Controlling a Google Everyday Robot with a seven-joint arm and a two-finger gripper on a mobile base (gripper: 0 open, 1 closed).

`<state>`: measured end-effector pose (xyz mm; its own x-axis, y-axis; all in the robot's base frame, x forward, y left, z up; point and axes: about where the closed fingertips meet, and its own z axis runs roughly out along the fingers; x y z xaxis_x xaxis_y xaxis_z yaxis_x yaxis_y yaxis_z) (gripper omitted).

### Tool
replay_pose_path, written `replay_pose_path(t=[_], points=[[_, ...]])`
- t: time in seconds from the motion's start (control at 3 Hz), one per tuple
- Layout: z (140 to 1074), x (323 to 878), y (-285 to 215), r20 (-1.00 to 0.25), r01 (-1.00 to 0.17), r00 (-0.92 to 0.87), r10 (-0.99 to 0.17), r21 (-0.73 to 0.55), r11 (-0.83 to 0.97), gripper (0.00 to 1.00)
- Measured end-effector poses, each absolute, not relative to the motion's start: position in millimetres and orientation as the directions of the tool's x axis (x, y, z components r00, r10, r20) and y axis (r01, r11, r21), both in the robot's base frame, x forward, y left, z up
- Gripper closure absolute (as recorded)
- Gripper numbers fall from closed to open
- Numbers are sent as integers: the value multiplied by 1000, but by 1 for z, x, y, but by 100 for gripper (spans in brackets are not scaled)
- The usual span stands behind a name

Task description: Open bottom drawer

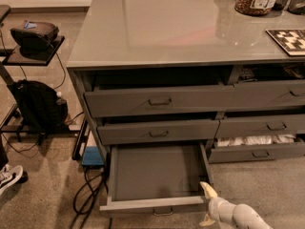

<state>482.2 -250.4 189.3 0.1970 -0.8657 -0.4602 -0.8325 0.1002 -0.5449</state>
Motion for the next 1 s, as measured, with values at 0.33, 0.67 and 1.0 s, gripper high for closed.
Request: replay_pose_path(t=[0.33, 0.67, 1.0], points=[[189, 482, -250, -460, -833, 197, -866, -545, 100, 0], [201, 484, -249, -460, -842, 189, -868, -531, 98, 0], [227, 492, -248, -378, -861, 200, -904, -508, 22, 0]])
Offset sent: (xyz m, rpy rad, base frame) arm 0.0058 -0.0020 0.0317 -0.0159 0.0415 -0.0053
